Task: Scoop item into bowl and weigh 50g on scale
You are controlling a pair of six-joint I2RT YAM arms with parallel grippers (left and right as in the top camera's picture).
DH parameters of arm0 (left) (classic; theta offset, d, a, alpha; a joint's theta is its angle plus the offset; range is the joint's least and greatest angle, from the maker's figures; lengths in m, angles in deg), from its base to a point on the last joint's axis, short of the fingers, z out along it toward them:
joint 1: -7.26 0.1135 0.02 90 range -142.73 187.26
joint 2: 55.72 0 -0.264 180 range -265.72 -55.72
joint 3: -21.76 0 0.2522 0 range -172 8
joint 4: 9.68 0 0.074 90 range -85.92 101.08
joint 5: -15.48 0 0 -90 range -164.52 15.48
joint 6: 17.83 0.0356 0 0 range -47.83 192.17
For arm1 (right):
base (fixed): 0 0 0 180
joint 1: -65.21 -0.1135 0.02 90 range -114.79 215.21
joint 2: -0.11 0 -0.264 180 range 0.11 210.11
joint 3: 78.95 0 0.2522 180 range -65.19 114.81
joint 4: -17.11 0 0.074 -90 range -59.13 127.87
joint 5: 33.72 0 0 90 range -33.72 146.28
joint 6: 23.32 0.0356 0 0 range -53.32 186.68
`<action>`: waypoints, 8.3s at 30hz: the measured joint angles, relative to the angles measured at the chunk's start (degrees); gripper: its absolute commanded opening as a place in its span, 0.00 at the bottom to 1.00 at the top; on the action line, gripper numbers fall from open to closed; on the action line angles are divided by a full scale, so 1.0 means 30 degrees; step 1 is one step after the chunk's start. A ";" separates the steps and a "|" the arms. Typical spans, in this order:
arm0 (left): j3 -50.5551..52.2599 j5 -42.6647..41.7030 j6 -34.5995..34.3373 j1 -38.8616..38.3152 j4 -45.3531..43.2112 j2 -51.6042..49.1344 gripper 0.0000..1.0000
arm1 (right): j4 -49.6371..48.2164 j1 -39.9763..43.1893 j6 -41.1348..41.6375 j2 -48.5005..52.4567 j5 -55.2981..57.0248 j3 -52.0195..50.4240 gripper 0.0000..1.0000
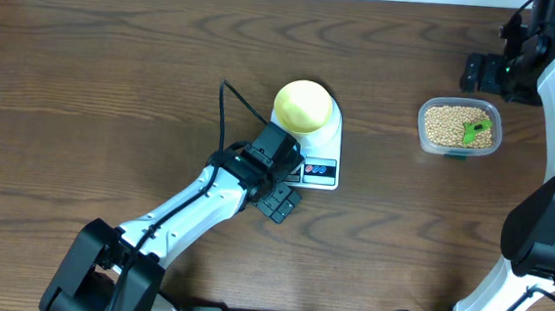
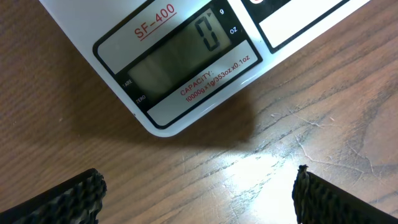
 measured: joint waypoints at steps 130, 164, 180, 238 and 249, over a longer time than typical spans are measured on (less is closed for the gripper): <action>0.0000 -0.0270 0.0000 0.0000 -0.0036 0.0000 0.98 | -0.4634 0.0940 0.1027 -0.1712 -0.2448 -0.6506 0.01; 0.0000 -0.0270 0.0000 0.0000 -0.0036 0.0000 0.98 | -0.7985 0.5027 0.0903 -0.1712 -1.2655 -0.9180 0.01; 0.0000 -0.0270 0.0000 0.0000 -0.0036 0.0000 0.98 | -0.8204 0.7308 0.1290 -0.1712 -1.5263 -0.9187 0.01; 0.0000 -0.0270 0.0000 0.0000 -0.0036 0.0000 0.98 | -1.6378 0.0226 0.8852 -0.1712 -2.0116 -0.9238 0.01; 0.0000 -0.0270 0.0000 0.0000 -0.0036 0.0000 0.98 | -1.7063 -0.3453 0.9690 -0.1712 -1.8943 -0.9238 0.01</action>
